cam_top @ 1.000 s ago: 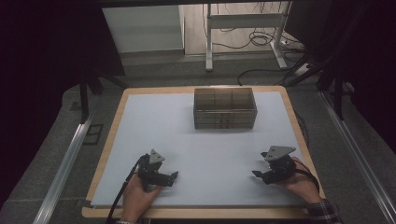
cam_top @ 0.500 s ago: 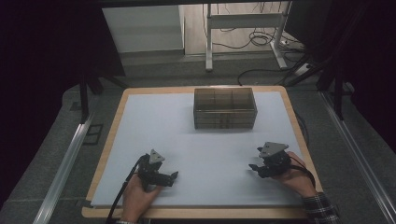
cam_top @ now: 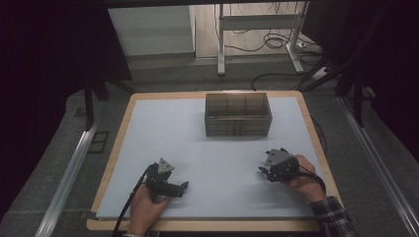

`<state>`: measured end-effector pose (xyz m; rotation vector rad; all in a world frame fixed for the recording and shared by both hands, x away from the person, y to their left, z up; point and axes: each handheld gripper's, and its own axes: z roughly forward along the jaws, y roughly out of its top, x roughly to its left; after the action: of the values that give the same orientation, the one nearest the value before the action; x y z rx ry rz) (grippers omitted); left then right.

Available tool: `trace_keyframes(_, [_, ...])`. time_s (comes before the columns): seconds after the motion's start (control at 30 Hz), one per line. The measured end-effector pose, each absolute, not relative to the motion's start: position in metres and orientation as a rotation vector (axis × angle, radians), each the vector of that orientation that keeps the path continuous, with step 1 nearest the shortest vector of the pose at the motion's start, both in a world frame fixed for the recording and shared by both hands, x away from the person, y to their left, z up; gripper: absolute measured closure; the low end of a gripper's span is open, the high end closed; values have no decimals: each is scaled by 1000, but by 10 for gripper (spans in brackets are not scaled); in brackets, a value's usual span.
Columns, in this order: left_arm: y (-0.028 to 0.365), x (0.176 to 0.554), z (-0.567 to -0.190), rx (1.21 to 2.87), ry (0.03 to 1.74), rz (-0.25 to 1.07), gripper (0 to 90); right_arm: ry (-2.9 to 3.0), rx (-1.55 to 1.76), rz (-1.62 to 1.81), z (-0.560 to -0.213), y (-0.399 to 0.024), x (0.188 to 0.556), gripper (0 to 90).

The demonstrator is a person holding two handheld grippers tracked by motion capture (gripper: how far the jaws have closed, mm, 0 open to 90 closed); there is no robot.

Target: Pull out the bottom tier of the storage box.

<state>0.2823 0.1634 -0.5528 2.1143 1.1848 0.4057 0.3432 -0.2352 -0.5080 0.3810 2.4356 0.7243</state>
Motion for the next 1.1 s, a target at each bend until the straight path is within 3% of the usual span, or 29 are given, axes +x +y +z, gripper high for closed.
trace_keyframes(0.5, [163, 282, -553, 2114, 1185, 406, 0, 2304, 221, 598, -514, -214, 350, 464])
trace_keyframes(1.1, [163, 282, -553, 2114, 1185, 405, 0, 2189, 66, 455, -528, -187, 363, 476])
